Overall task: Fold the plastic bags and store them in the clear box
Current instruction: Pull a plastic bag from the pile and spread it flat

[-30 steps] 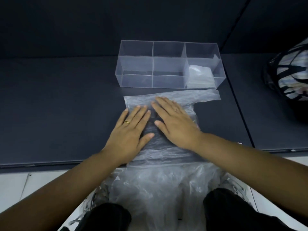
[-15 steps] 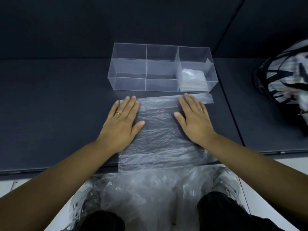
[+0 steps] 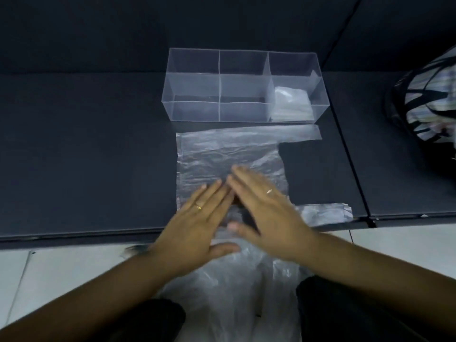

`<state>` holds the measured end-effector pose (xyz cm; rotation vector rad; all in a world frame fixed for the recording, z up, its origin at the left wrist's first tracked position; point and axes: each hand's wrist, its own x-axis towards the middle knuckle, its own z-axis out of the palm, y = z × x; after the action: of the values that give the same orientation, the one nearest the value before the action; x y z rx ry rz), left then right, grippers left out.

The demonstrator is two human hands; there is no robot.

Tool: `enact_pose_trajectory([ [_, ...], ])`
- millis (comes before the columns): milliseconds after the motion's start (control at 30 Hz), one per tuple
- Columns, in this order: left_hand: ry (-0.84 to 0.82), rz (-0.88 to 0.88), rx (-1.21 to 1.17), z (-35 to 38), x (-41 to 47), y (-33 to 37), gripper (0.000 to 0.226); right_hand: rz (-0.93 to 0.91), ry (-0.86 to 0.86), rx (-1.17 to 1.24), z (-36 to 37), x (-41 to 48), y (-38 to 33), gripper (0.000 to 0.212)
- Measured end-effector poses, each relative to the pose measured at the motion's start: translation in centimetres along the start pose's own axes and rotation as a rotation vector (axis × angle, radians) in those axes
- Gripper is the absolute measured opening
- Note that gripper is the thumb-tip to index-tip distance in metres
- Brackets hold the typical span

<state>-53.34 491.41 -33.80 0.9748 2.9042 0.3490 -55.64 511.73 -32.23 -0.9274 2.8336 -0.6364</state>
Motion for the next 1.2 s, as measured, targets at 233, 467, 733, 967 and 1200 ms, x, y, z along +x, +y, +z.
enact_pose_trajectory([
  [233,0.215,0.057,-0.035,-0.1,-4.0,-0.7,0.032,-0.034,0.083,-0.161,0.9,-4.1,0.8,0.038],
  [467,0.328,-0.216,-0.405,-4.9,-3.9,-0.9,0.021,0.170,0.095,0.117,-2.8,-5.3,2.5,0.009],
  [733,0.094,-0.654,-1.054,-9.5,-1.8,-5.7,0.018,0.488,0.087,0.650,-10.1,-5.0,6.8,0.015],
  [967,0.216,-0.868,-1.013,-7.1,2.7,-10.4,0.021,0.719,0.220,0.721,-8.7,-1.6,11.9,0.018],
  [1200,0.252,-0.895,-0.761,-4.6,4.3,-11.4,0.015,0.874,0.303,0.489,-6.7,2.0,14.2,0.039],
])
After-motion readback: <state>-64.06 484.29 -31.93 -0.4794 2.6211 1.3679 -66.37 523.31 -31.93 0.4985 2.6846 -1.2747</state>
